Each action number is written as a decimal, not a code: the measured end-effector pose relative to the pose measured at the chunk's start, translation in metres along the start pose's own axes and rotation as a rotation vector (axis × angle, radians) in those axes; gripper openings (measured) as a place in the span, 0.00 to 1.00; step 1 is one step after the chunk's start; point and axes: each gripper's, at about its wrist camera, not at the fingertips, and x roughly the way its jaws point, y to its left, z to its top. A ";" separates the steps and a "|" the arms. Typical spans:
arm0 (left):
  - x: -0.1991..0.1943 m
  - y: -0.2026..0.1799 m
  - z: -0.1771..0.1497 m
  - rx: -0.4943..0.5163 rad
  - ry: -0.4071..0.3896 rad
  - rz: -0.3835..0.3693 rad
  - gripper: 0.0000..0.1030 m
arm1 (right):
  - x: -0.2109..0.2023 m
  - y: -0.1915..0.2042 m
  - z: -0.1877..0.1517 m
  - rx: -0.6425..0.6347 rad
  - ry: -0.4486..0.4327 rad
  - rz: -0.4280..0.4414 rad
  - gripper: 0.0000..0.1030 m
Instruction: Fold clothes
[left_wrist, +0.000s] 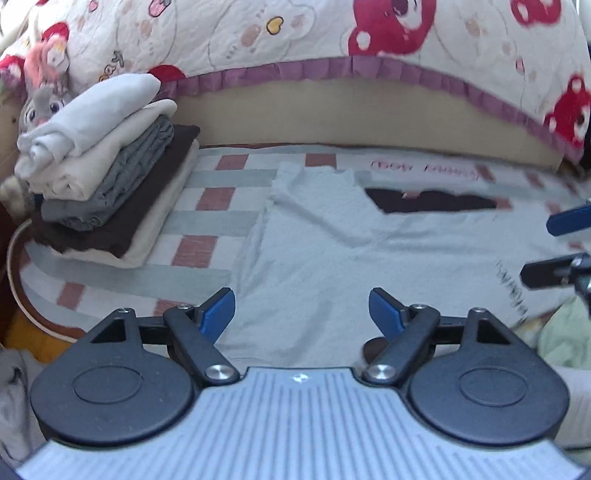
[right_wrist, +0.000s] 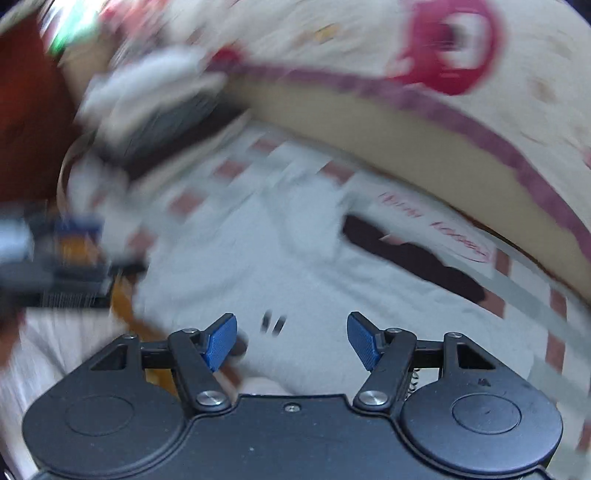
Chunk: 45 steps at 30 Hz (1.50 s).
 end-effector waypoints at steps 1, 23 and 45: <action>0.003 0.000 -0.001 0.012 0.008 0.004 0.77 | 0.003 0.003 0.002 -0.001 -0.001 -0.003 0.68; 0.129 0.047 0.074 -0.055 0.113 -0.089 0.74 | 0.146 -0.013 0.079 -0.114 0.087 0.033 0.68; 0.306 0.085 0.093 -0.063 0.181 -0.273 0.29 | 0.295 -0.108 0.106 0.090 0.099 0.225 0.18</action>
